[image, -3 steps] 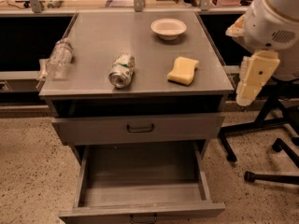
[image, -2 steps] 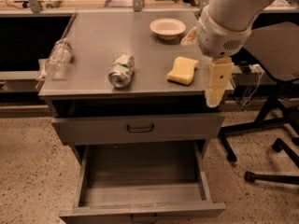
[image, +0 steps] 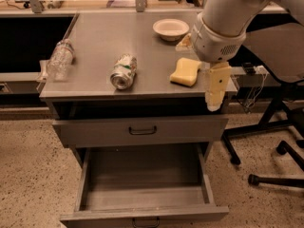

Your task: Place 7up can into middle drawer

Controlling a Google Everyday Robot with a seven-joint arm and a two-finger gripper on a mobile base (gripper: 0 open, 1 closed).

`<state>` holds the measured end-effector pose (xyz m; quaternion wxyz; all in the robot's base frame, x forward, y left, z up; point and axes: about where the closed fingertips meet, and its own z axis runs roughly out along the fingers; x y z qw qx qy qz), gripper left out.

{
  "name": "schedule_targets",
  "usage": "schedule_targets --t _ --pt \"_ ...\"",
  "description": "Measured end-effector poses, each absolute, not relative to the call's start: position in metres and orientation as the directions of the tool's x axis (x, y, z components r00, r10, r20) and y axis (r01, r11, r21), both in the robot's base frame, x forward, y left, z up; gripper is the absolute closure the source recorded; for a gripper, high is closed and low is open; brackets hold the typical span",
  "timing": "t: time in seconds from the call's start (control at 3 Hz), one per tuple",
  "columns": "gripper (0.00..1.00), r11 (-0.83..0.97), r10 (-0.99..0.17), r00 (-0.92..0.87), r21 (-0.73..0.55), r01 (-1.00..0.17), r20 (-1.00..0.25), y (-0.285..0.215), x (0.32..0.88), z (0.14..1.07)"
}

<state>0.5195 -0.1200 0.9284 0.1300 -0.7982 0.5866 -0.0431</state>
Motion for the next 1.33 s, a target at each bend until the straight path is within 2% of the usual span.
schedule_targets --t 0.33,0.67,1.33 --pt "0.00 -0.411 -0.903 0.430 -0.266 -0.872 -0.015 -0.106 0.524 0.926" --pt "0.00 -0.697 -0.716 0.665 -0.275 -0.662 0.213 -0.059 0.524 0.930" --pt "0.00 -0.814 -0.581 0.746 -0.233 -0.532 0.324 -0.052 0.536 0.938"
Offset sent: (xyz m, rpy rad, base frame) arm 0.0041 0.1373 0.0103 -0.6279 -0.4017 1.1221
